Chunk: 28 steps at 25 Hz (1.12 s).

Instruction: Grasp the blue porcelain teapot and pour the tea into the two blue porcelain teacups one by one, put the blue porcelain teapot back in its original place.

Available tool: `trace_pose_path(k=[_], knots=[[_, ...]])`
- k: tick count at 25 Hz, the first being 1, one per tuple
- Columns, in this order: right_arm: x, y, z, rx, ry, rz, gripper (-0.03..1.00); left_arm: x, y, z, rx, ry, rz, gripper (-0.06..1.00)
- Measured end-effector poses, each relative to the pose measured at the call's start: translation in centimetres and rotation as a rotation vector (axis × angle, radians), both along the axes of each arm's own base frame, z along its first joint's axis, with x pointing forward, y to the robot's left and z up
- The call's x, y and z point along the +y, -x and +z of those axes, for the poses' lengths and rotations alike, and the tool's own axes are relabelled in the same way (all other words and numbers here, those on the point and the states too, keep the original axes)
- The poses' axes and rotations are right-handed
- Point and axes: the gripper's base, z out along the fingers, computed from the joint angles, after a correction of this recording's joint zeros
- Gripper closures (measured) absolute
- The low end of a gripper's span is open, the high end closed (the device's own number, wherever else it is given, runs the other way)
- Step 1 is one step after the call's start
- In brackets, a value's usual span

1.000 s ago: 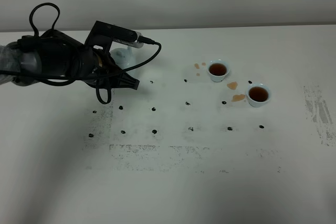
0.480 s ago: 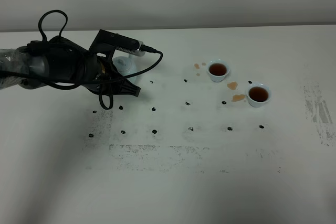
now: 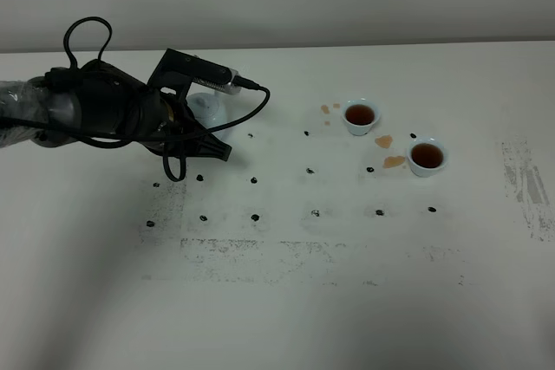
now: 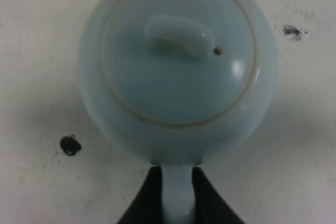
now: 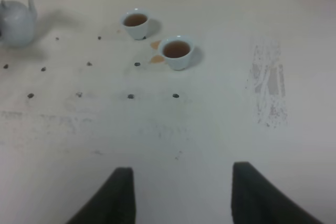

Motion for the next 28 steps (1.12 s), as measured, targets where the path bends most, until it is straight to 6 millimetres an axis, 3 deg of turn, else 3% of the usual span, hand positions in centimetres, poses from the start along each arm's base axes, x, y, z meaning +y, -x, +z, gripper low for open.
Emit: trace_pose_path(k=[11,23,28], knots=[[0.00,0.00,0.00,0.000,0.000,0.000,0.52,0.00,0.00,0.00,-0.001,-0.004,-0.008,0.85],[0.00,0.00,0.00,0.000,0.000,0.000,0.52,-0.10,0.40,-0.17,0.036,-0.025,-0.007,0.64],[0.00,0.00,0.00,0.000,0.000,0.000,0.52,0.11,0.73,-0.35,0.076,-0.047,0.003,0.61]])
